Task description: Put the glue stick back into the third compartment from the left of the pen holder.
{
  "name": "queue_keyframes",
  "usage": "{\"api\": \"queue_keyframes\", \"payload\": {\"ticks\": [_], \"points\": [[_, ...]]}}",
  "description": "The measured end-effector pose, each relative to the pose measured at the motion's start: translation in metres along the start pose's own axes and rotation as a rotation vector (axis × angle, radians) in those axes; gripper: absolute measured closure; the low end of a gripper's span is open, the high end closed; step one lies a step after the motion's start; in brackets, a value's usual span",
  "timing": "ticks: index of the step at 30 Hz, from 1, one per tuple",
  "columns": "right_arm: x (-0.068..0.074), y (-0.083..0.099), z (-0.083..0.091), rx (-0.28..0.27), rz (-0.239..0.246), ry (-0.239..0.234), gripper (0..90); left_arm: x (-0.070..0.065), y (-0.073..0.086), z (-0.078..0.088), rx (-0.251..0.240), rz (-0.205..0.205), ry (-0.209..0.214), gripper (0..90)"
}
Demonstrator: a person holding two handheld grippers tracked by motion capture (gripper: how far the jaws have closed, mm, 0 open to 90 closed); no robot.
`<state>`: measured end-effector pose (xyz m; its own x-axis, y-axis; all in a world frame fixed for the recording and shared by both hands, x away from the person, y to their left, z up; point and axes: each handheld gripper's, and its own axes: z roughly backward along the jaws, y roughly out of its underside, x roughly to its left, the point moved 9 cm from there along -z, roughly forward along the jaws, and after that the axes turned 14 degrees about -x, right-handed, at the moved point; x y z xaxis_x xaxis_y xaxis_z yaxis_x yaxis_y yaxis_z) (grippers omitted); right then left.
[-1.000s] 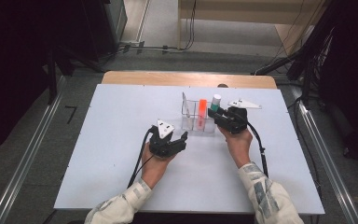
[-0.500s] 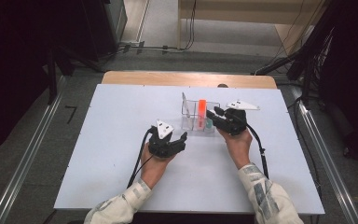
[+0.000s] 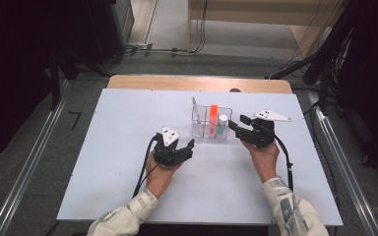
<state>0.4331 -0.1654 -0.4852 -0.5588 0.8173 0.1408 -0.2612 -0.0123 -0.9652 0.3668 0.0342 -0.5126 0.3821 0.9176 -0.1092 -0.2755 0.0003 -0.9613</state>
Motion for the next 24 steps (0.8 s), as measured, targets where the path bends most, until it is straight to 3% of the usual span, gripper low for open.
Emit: {"api": "queue_keyframes", "payload": {"ticks": [15, 24], "points": [[-0.01, 0.021, 0.019, 0.064, 0.029, 0.023, 34.5, 0.014, 0.001, 0.009, -0.003, 0.007, -0.025, 37.2], [-0.013, 0.03, 0.026, 0.091, 0.034, 0.033, 31.4, 0.023, 0.005, 0.01, 0.01, 0.023, -0.044, 31.5]]}}
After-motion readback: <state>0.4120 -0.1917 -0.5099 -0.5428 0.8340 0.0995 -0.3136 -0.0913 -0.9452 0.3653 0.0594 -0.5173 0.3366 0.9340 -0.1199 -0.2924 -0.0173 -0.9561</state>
